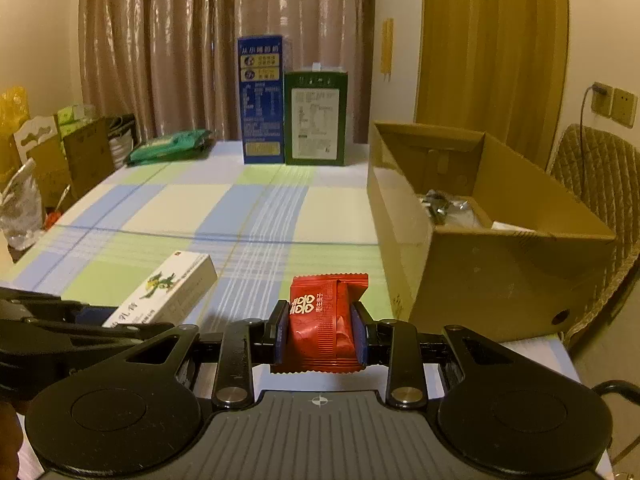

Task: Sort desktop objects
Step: 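Carry the ointment box and red candy over the cardboard box with both grippers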

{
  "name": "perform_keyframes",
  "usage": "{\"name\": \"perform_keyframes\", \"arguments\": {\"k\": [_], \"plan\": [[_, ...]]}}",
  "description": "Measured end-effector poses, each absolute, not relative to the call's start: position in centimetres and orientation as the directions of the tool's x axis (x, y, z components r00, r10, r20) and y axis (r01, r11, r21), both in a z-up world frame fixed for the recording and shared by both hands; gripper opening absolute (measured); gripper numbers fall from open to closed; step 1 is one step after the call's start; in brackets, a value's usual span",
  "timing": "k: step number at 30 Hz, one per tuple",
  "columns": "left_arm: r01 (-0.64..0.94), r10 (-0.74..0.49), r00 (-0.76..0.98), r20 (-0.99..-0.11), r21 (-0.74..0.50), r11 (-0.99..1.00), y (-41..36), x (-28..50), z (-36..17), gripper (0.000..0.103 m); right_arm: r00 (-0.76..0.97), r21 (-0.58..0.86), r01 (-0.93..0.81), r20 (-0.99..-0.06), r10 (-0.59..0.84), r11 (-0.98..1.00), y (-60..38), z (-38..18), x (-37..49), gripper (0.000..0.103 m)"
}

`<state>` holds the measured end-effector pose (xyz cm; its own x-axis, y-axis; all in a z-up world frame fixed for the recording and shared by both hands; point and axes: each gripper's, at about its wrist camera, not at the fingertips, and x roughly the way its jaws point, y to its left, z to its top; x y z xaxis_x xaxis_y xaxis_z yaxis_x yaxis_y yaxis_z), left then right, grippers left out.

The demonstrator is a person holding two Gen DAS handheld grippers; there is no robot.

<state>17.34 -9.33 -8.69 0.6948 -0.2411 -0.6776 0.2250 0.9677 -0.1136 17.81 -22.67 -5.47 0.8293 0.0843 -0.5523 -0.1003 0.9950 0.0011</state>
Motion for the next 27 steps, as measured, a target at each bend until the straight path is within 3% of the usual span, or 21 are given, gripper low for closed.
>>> {"name": "perform_keyframes", "arguments": {"k": [27], "plan": [[0.354, -0.338, 0.705, -0.624, -0.102, 0.929, -16.6, 14.7, -3.0, 0.033, 0.883, 0.060, 0.022, -0.470, 0.008, 0.998, -29.8, -0.2, 14.1, 0.029]]}}
